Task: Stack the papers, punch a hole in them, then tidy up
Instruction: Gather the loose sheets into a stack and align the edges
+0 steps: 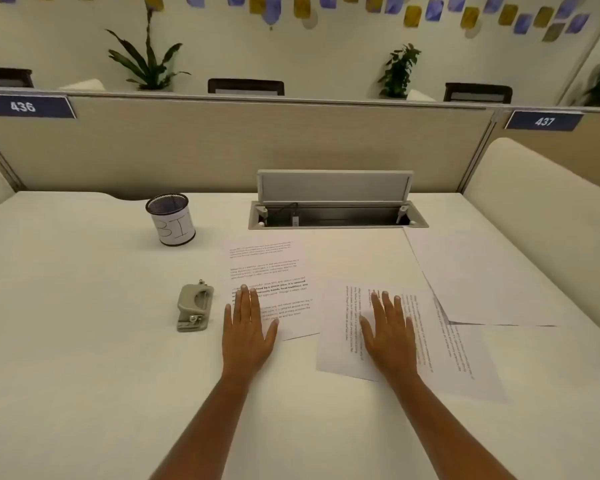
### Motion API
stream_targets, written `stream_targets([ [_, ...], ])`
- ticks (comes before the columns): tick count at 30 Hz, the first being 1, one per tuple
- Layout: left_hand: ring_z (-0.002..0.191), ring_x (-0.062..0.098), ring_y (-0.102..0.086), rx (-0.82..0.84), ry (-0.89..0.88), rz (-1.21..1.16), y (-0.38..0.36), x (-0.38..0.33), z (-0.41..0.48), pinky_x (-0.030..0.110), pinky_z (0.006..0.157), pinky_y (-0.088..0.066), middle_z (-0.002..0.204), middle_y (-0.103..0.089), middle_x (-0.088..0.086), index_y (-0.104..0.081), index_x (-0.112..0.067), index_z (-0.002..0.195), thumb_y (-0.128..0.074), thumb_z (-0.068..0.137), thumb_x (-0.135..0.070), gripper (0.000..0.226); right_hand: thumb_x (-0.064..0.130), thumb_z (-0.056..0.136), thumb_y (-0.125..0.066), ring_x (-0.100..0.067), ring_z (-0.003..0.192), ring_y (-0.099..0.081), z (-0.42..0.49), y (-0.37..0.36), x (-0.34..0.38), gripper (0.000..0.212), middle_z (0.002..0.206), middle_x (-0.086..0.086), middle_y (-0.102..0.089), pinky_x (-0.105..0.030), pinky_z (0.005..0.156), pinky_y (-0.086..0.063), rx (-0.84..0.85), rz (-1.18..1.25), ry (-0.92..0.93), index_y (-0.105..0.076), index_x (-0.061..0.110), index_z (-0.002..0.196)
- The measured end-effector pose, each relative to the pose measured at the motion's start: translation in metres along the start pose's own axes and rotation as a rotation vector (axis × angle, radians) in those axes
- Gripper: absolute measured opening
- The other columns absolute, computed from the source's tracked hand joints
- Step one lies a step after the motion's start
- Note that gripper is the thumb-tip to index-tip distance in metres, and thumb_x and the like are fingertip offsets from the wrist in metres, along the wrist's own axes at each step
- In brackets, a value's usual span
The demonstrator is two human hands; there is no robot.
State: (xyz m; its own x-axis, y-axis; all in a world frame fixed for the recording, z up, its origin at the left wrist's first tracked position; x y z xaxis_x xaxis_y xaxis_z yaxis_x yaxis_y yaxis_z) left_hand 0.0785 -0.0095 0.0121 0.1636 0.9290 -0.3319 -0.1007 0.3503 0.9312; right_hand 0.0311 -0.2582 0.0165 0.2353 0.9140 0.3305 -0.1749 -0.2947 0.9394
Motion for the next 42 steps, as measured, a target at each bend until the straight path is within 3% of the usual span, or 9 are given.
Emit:
stream_targets([
  [4,0.145,0.028,-0.005,0.029,0.018,0.007,-0.011,0.006,-0.002,0.04,0.119,-0.003,0.156,-0.005,0.015,-0.003,-0.006,0.144,-0.008,0.083,-0.053,0.077,0.041,0.096,-0.03,-0.022,0.146,-0.003,-0.006,-0.014,-0.004,0.057,0.158,-0.004,-0.009,-0.045,0.117,-0.009,0.033,-0.052,-0.047,-0.012,0.021,0.146],
  [9,0.145,0.026,-0.002,0.071,-0.005,0.003,-0.024,0.01,0.003,0.038,0.119,0.001,0.156,-0.002,0.015,-0.006,-0.008,0.145,-0.031,0.094,-0.043,0.066,0.04,0.096,-0.03,-0.021,0.145,-0.009,-0.006,-0.02,-0.003,0.054,0.157,-0.005,-0.015,-0.044,0.118,-0.006,0.043,-0.059,-0.092,-0.019,0.02,0.145],
  [18,0.146,0.021,0.0,0.072,0.001,-0.042,-0.026,0.011,0.002,0.035,0.119,0.004,0.157,-0.002,0.011,-0.006,-0.011,0.145,-0.029,0.095,-0.04,0.063,0.041,0.096,-0.022,-0.023,0.145,-0.009,-0.006,-0.026,0.003,0.053,0.156,-0.008,-0.016,-0.047,0.118,-0.008,0.066,-0.11,-0.098,-0.022,0.017,0.144],
  [22,0.146,0.02,-0.003,0.059,-0.004,-0.06,-0.025,0.011,0.003,0.034,0.119,0.004,0.157,-0.004,0.011,-0.009,-0.012,0.145,-0.03,0.095,-0.04,0.062,0.057,0.084,0.009,-0.04,0.136,-0.031,-0.017,-0.01,0.038,0.09,0.144,-0.024,-0.038,-0.064,0.106,-0.024,-0.086,-0.092,-0.065,-0.046,0.003,0.131],
  [24,0.146,0.02,-0.004,0.057,-0.007,-0.072,-0.024,0.011,0.002,0.034,0.119,0.003,0.157,-0.005,0.01,-0.011,-0.012,0.145,-0.03,0.095,-0.04,0.061,0.068,0.075,0.015,-0.037,0.141,-0.019,-0.024,-0.023,0.047,0.101,0.151,-0.021,-0.025,-0.063,0.109,-0.017,-0.006,-0.073,-0.116,-0.034,0.008,0.139],
  [27,0.145,0.021,-0.007,0.045,-0.006,-0.084,-0.021,0.011,0.001,0.035,0.119,0.001,0.157,-0.009,0.011,-0.015,-0.012,0.145,-0.025,0.093,-0.041,0.061,0.072,0.08,-0.011,-0.031,0.145,0.005,-0.035,-0.052,0.049,0.088,0.157,-0.015,0.0,-0.059,0.113,0.0,0.154,-0.04,-0.194,-0.008,0.015,0.146],
  [30,0.145,0.022,-0.011,0.034,-0.006,-0.106,-0.019,0.01,0.0,0.035,0.119,-0.001,0.156,-0.013,0.012,-0.02,-0.011,0.144,-0.029,0.093,-0.038,0.058,0.067,0.085,-0.026,-0.029,0.144,0.011,-0.039,-0.06,0.055,0.084,0.157,-0.014,0.009,-0.054,0.113,0.01,0.207,-0.078,-0.086,0.002,0.017,0.146],
  [36,0.136,0.029,-0.034,0.001,0.002,-0.146,-0.008,0.007,0.0,0.04,0.115,-0.022,0.146,-0.038,0.017,-0.045,-0.005,0.132,-0.045,0.092,-0.021,0.042,0.072,0.08,-0.019,-0.019,0.144,0.017,-0.042,-0.055,0.046,0.083,0.154,-0.003,0.02,-0.042,0.114,0.016,0.227,-0.102,0.173,0.006,0.027,0.145],
  [42,0.095,0.038,-0.067,-0.099,-0.082,-0.149,0.012,-0.007,-0.005,0.048,0.079,-0.057,0.101,-0.07,0.025,-0.068,0.004,0.094,-0.039,0.082,-0.018,0.038,0.061,0.087,-0.032,-0.006,0.143,0.011,-0.051,-0.04,0.034,0.064,0.153,0.013,0.009,-0.027,0.111,0.022,0.273,-0.036,0.464,-0.016,0.035,0.143],
])
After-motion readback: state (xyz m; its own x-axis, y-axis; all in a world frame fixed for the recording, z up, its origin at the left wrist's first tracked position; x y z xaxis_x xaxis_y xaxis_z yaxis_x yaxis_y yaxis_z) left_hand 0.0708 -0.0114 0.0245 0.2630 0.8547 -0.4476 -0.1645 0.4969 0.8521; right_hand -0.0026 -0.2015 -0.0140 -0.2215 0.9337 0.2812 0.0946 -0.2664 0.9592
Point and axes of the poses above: each hand's wrist, its own z-axis towards the middle knuckle, its own y-axis out of the back of the hand, x = y × z, the point moved 8 cm from there along z, towards the middle knuckle
